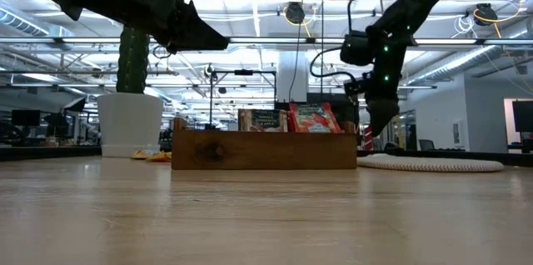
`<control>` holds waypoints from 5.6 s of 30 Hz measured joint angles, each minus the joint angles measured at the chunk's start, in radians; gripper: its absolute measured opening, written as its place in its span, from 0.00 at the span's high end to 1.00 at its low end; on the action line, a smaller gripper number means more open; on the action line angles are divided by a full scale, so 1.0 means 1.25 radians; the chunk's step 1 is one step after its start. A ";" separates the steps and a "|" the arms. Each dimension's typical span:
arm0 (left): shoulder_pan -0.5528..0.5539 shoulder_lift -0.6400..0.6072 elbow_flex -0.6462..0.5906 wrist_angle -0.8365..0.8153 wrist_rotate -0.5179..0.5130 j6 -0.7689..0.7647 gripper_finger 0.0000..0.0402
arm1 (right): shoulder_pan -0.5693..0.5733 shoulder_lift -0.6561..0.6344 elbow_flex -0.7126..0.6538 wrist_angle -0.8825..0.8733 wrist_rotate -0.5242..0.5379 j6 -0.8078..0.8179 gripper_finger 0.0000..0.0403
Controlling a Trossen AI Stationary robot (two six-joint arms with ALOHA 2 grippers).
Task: Pick & Place Tea
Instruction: Put the brown tea bag into the middle section of the wooden organizer
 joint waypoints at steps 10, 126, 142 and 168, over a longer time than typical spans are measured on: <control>0.000 0.000 0.000 0.000 0.000 0.002 0.92 | -0.158 0.086 0.002 0.053 -0.093 0.273 0.56; 0.097 0.148 0.195 -0.042 0.148 -0.212 0.46 | 0.526 -0.087 -0.267 0.919 0.106 0.201 1.00; 0.124 0.159 0.363 -0.319 -0.043 -0.230 0.41 | 0.535 -0.030 -0.267 1.021 0.190 0.149 1.00; 0.164 0.275 0.391 -0.197 0.061 -0.202 0.53 | 0.535 -0.030 -0.266 1.013 0.168 0.159 1.00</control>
